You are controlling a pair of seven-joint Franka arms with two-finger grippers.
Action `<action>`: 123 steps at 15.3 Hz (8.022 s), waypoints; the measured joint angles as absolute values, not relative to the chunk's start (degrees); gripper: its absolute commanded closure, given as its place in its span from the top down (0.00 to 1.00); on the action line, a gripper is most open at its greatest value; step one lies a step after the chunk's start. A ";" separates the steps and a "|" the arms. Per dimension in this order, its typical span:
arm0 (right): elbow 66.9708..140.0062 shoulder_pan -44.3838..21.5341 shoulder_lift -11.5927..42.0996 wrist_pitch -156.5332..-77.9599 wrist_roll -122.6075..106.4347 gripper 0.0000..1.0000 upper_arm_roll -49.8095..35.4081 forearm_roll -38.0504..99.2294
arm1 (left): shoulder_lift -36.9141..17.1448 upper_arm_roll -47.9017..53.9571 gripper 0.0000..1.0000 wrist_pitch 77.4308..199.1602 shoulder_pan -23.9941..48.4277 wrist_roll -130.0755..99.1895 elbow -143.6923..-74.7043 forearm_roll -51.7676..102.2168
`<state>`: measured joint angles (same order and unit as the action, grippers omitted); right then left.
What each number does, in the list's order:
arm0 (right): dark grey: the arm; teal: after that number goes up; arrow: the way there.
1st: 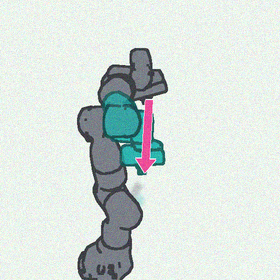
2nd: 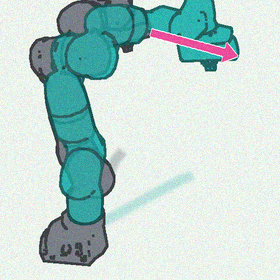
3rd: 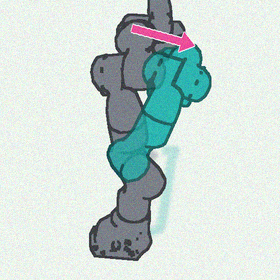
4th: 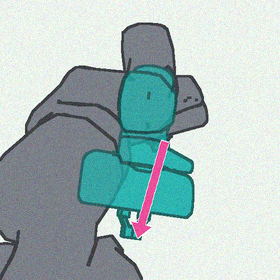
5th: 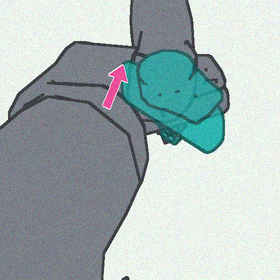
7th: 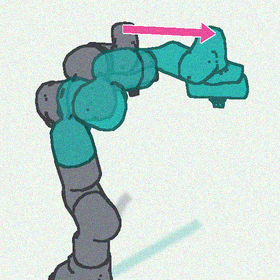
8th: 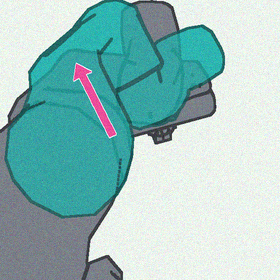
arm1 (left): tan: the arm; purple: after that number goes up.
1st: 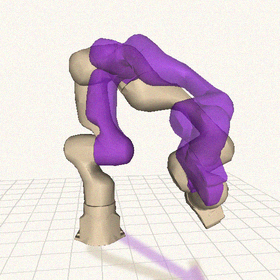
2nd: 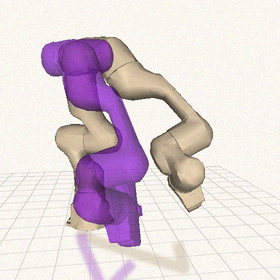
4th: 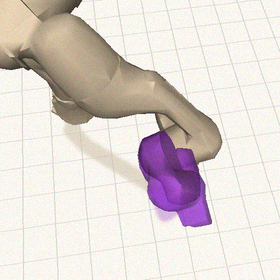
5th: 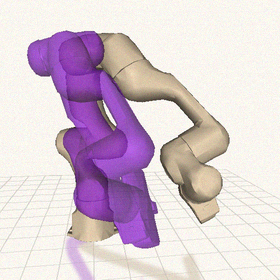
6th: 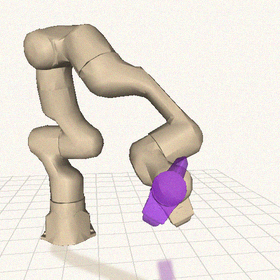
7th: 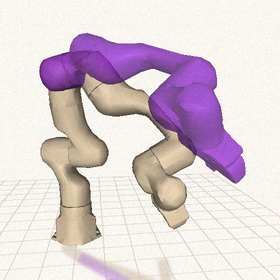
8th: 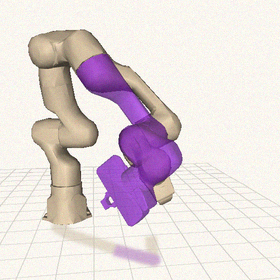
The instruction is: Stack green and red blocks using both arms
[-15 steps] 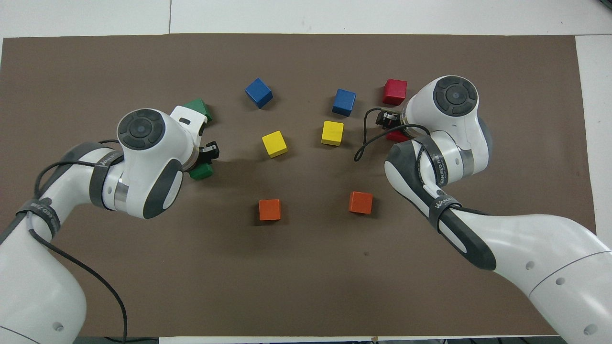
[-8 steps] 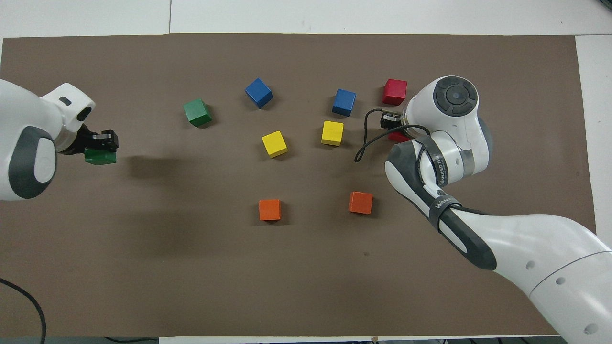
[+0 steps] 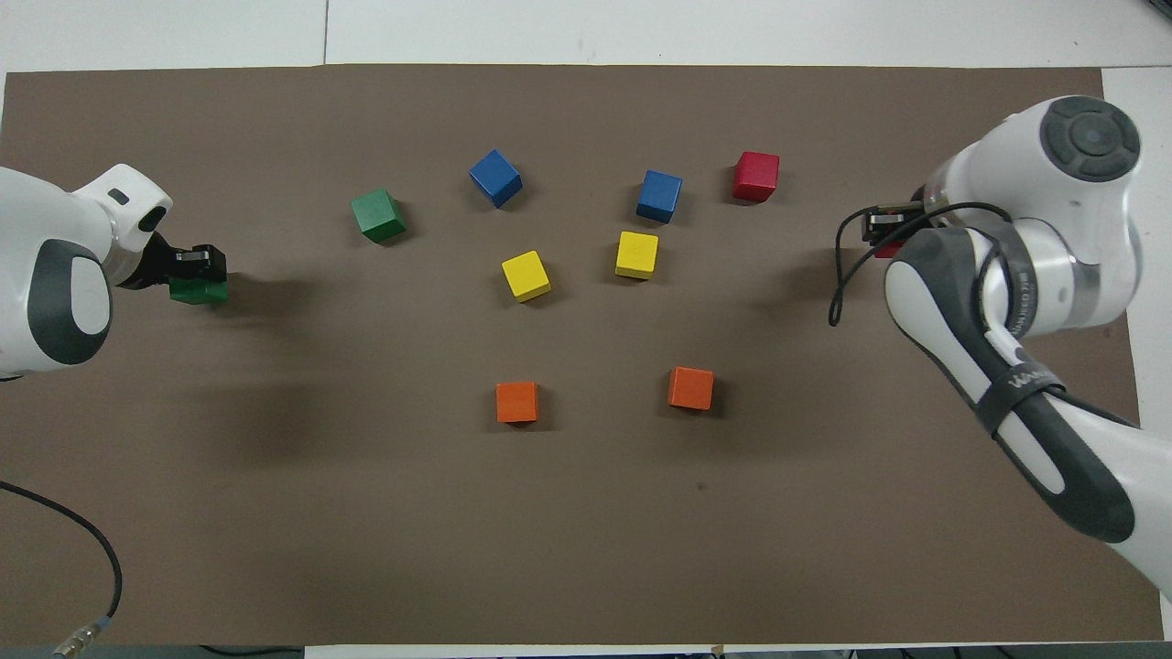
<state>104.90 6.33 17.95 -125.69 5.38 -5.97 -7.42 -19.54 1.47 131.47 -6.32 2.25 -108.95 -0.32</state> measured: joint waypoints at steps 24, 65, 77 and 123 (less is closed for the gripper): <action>91.18 -2.78 21.06 -112.60 17.48 1.00 -6.84 -5.07 | -34.60 0.83 1.00 124.86 11.90 -44.42 -84.71 -2.70; 79.30 2.07 29.64 -108.87 6.63 0.00 -6.08 -7.68 | -24.60 0.37 0.00 118.42 -5.00 13.96 -96.01 -0.09; 110.39 11.40 16.08 -131.09 -3.33 0.00 -6.22 -4.07 | -24.50 0.33 1.00 118.48 -5.00 15.32 -96.74 -0.07; 95.64 1.48 -3.05 -84.23 -3.28 1.00 -0.92 -1.48 | -1.34 1.70 1.00 87.68 -4.49 7.86 -88.77 0.76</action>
<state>95.64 1.48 -3.05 -84.23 -3.28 -0.92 -1.48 -1.34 1.70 87.68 -4.49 7.86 -88.77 0.76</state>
